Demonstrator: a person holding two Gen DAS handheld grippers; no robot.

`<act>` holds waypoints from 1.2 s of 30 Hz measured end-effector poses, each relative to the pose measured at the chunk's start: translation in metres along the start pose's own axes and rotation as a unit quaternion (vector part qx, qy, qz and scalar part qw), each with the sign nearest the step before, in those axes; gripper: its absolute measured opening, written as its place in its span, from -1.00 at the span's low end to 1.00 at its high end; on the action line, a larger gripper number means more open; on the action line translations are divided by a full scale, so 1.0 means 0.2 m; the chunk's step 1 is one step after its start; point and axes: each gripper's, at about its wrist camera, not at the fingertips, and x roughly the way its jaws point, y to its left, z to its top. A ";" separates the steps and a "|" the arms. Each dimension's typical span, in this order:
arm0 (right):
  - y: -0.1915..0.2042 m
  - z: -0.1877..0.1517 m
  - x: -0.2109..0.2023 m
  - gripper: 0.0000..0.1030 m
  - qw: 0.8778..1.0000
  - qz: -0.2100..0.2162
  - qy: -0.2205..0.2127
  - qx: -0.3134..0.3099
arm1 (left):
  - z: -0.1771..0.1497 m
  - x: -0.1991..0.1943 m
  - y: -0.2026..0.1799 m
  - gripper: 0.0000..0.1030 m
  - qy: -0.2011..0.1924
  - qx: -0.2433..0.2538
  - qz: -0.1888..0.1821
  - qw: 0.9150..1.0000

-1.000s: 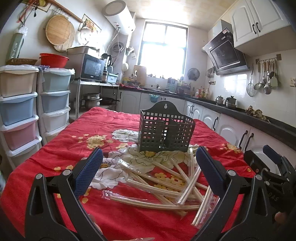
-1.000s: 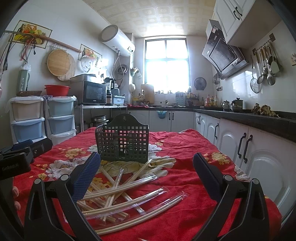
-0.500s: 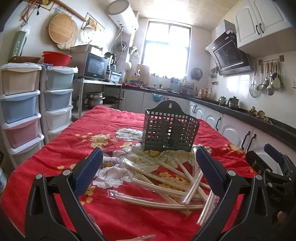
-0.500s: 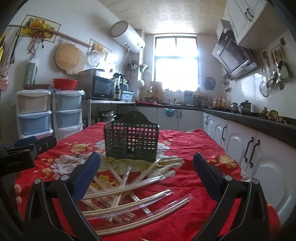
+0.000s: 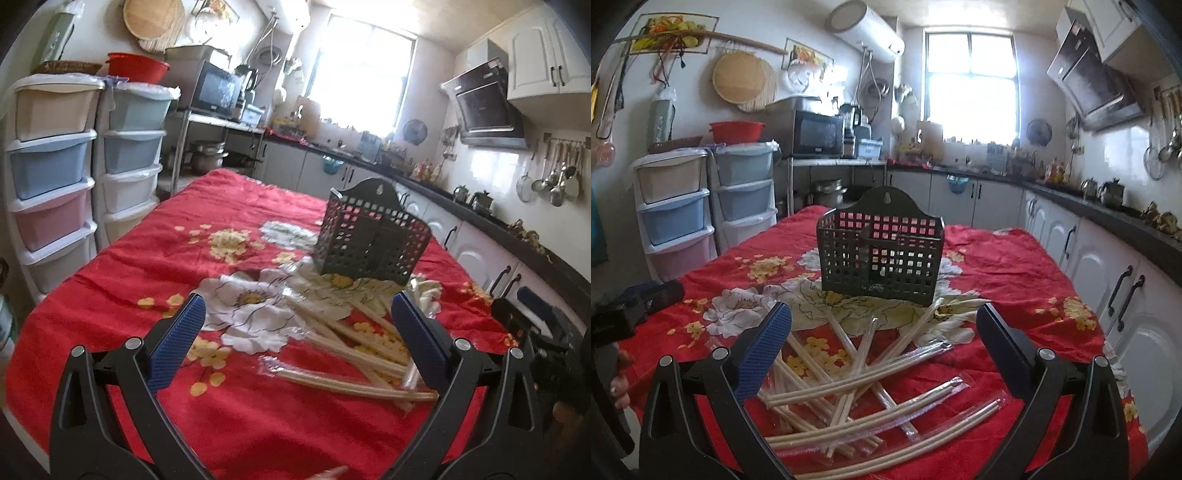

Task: Organize utensils
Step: 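Lower the left tool and close it on a chopstick while the right tool grasps another chopstick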

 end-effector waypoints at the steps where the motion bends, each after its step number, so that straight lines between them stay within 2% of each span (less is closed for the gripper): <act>1: -0.01 0.02 0.03 0.88 1.000 0.002 0.013 0.005 | 0.00 0.01 0.01 0.80 0.006 -0.002 -0.004 1.000; 8: -0.12 0.07 0.27 0.88 0.995 0.010 0.093 0.038 | 0.00 0.07 0.05 0.80 0.056 -0.021 -0.014 0.998; 15: -0.19 0.10 0.40 0.87 0.992 0.007 0.121 0.038 | -0.03 0.14 0.07 0.79 0.102 -0.051 -0.044 0.993; 19: -0.22 0.10 0.47 0.69 0.989 0.009 0.145 0.038 | -0.05 0.18 0.09 0.50 0.131 -0.075 -0.055 0.987; 22: -0.24 0.09 0.54 0.63 0.984 0.011 0.172 0.042 | -0.08 0.23 0.12 0.37 0.162 -0.108 -0.066 0.979; 30: -0.28 0.05 0.70 0.42 0.973 0.025 0.222 0.056 | -0.15 0.32 0.15 0.33 0.208 -0.135 -0.057 0.967; 36: -0.32 0.06 0.77 0.34 0.967 0.033 0.240 0.076 | -0.15 0.36 0.13 0.13 0.219 -0.137 -0.069 0.964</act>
